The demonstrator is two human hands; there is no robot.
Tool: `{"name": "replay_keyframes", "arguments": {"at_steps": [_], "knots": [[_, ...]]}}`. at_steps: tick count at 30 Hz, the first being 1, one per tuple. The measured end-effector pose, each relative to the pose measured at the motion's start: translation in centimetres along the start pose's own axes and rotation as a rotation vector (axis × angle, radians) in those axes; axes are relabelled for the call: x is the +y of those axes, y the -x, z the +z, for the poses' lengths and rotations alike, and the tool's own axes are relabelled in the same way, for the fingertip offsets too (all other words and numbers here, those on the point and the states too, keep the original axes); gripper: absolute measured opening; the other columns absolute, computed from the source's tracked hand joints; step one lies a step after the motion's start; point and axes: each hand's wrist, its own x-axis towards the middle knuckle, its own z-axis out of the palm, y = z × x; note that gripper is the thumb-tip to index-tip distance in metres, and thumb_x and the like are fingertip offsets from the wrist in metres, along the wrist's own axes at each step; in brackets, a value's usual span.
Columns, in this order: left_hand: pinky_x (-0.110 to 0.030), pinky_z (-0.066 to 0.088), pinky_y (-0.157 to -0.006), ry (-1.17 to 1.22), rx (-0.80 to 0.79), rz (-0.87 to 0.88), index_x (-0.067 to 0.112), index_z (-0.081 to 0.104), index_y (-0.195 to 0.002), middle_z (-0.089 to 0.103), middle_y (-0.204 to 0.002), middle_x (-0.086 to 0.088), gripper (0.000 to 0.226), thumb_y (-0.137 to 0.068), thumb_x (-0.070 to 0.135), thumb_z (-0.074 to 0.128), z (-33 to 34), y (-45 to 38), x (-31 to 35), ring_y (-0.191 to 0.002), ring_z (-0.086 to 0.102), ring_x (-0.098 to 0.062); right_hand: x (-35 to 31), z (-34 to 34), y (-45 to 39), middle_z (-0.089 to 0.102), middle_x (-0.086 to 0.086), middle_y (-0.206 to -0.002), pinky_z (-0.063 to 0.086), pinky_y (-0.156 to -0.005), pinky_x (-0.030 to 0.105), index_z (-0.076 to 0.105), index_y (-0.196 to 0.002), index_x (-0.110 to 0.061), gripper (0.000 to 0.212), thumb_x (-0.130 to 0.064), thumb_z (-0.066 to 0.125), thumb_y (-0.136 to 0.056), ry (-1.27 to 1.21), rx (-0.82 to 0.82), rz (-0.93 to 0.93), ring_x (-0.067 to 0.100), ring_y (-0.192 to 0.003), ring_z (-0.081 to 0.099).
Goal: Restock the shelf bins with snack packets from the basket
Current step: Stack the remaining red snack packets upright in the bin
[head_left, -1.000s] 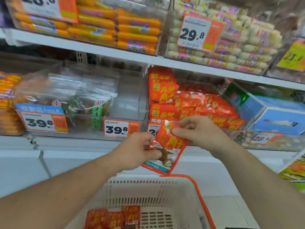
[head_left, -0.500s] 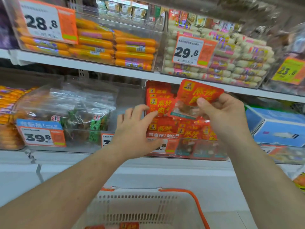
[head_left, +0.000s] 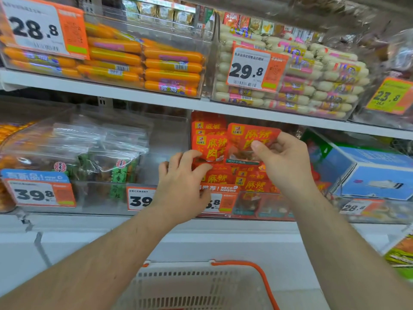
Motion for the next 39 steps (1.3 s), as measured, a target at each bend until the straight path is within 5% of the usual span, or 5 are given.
{"name": "replay_keyframes", "arguments": {"at_steps": [18, 34, 39], "knots": [[-0.041, 0.027, -0.092, -0.027, 0.086, 0.089, 0.019, 0.067, -0.113, 0.065, -0.119, 0.006, 0.042, -0.074, 0.031, 0.059, 0.1, 0.6, 0.3, -0.114, 0.053, -0.026, 0.5, 1.0, 0.1, 0.072, -0.012, -0.083, 0.057, -0.080, 0.040, 0.068, -0.082, -0.035, 0.011, -0.027, 0.071, -0.088, 0.071, -0.011, -0.041, 0.015, -0.081, 0.067], [-0.034, 0.022, -0.085, 0.116, 0.092, 0.028, 0.020, 0.071, -0.100, 0.062, -0.103, 0.007, 0.036, -0.067, 0.027, 0.060, 0.1, -0.3, 0.6, -0.102, 0.038, -0.017, 0.8, 0.4, -0.2, 0.074, -0.007, -0.083, 0.058, -0.080, 0.044, 0.070, -0.082, -0.034, 0.012, -0.024, 0.073, -0.086, 0.043, -0.046, -0.054, 0.022, -0.083, 0.069], [-0.033, 0.022, -0.084, 0.115, 0.083, 0.025, 0.020, 0.071, -0.102, 0.062, -0.103, 0.007, 0.038, -0.066, 0.027, 0.059, 0.2, -0.3, 0.6, -0.101, 0.038, -0.017, 0.8, 2.1, 0.0, 0.075, -0.006, -0.084, 0.055, -0.076, 0.029, 0.072, -0.087, -0.029, 0.013, -0.017, 0.070, -0.089, 0.010, -0.169, 0.011, 0.013, -0.079, 0.071]]}}
